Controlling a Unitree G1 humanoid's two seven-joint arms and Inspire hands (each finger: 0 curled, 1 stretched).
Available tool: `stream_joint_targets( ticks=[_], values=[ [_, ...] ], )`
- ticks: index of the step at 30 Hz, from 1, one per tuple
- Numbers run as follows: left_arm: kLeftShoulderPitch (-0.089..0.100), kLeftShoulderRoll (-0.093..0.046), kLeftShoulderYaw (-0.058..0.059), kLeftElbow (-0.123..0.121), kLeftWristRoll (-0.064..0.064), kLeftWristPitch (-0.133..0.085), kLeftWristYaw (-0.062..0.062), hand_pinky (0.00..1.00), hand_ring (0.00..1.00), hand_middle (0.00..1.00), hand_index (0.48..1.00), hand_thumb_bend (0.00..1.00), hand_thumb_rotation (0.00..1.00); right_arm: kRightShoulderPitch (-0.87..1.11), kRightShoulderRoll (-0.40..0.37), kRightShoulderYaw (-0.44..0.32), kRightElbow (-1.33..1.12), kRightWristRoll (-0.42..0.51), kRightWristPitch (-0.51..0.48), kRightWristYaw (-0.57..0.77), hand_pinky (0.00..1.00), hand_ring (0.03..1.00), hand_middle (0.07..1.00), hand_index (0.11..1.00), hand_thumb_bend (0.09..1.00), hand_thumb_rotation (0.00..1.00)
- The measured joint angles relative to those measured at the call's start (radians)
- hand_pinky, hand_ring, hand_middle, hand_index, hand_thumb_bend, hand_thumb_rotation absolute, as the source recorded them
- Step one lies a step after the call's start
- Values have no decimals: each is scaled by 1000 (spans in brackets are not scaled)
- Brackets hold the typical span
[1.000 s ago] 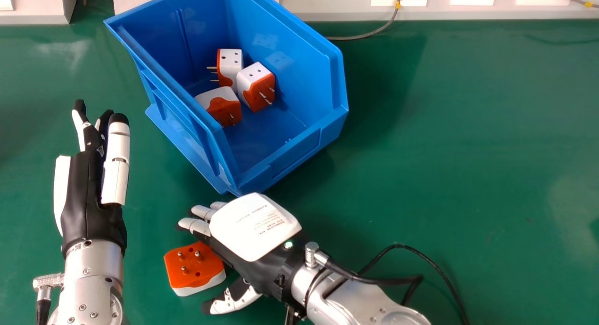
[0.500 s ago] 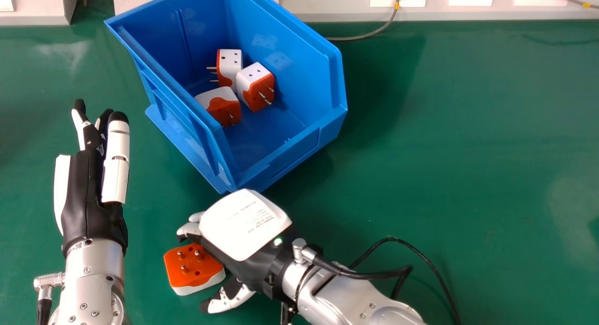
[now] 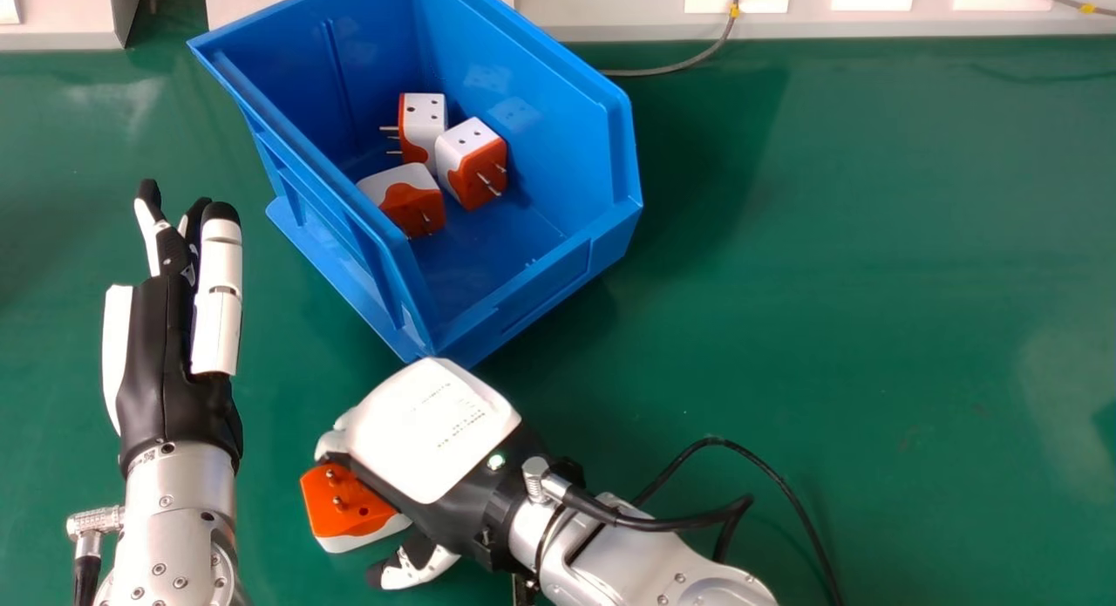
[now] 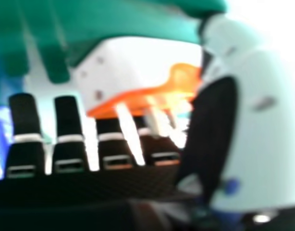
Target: Pick all objects and put in blue box
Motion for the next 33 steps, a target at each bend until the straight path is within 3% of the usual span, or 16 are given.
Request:
stream_joint_targets(
  ticks=[10,11,14,16,19,21,27,33],
  values=[
    [0,-2,0,-3,-2,0,2,960,975,973,970,229,919,-46,22,15,50,-1,-27,-6,567,687,731,593,493,184],
    [0,-3,0,-3,-2,0,2,960,975,972,970,230,919,-51,27,14,59,0,-29,-6,515,623,669,577,498,147],
    [1,-7,-1,-7,-1,0,3,960,975,972,970,231,920,-62,39,9,77,7,-34,-8,441,541,629,560,503,118],
    [1,-7,-2,-9,0,0,3,960,974,972,970,229,920,-63,44,7,82,9,-34,-16,314,402,572,533,510,75],
    [1,-7,-3,-9,0,0,1,960,974,972,970,229,920,-66,49,-10,81,26,-34,-17,269,352,552,523,513,60],
    [5,-6,-2,-11,0,0,1,960,974,972,970,229,917,-60,38,-31,72,56,-41,-8,189,261,522,507,517,38],
    [6,-4,3,-17,-1,2,-7,959,974,972,970,229,912,-48,44,-94,66,181,-60,58,103,164,497,496,520,19],
    [6,-1,7,-22,-3,7,-9,959,974,977,975,228,908,-40,47,-109,58,205,-50,84,61,114,481,490,518,9]
  ],
)
